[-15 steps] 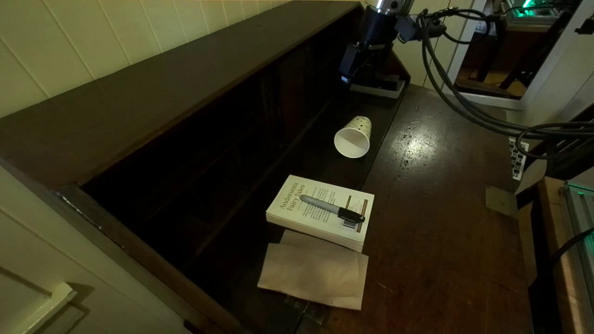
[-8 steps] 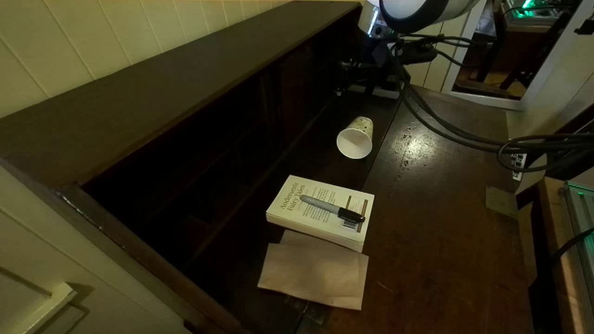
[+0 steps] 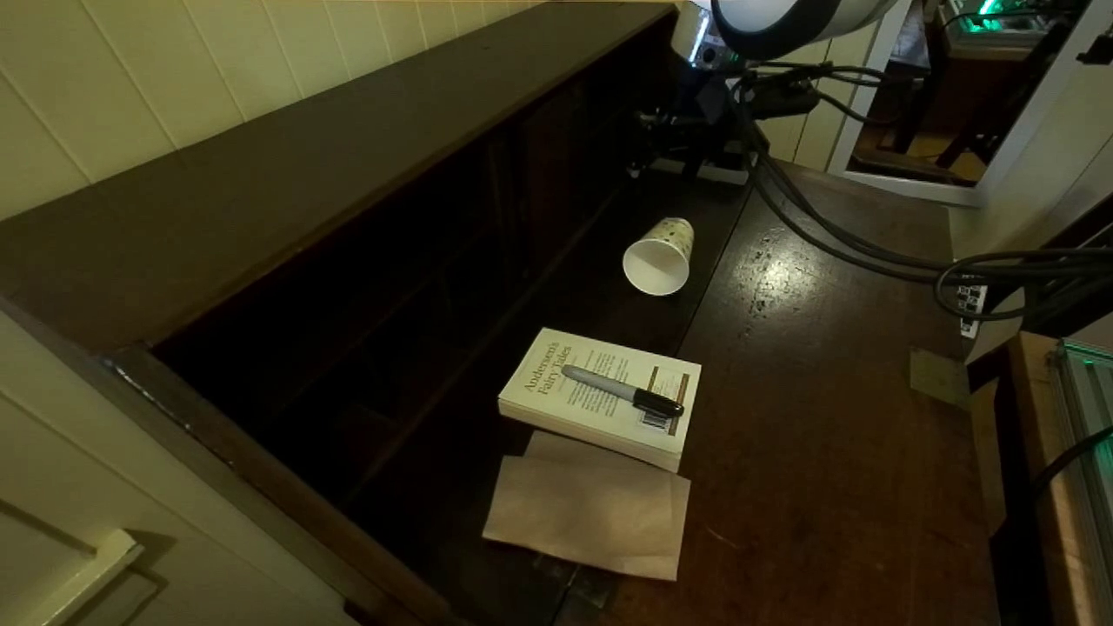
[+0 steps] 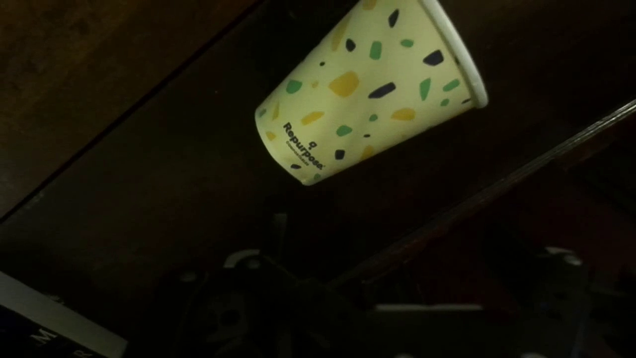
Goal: Take the marker off of the cup and put it on the book then put the cup upside down
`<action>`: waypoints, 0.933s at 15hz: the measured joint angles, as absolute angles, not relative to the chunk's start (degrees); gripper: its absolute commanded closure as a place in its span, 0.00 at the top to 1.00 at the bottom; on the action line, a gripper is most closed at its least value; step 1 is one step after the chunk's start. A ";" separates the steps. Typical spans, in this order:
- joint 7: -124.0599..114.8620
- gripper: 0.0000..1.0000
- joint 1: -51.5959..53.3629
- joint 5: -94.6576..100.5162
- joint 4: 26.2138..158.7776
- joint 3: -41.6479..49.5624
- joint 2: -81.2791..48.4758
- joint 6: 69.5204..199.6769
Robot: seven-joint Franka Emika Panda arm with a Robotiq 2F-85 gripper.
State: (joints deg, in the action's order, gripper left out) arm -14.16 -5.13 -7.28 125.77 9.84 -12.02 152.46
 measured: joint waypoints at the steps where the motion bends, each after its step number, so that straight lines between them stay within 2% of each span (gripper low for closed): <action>1: -15.80 1.00 -5.01 -6.75 125.80 10.08 -12.08 152.40; 14: -47.86 1.00 -4.28 -3.94 125.53 13.78 -12.62 143.45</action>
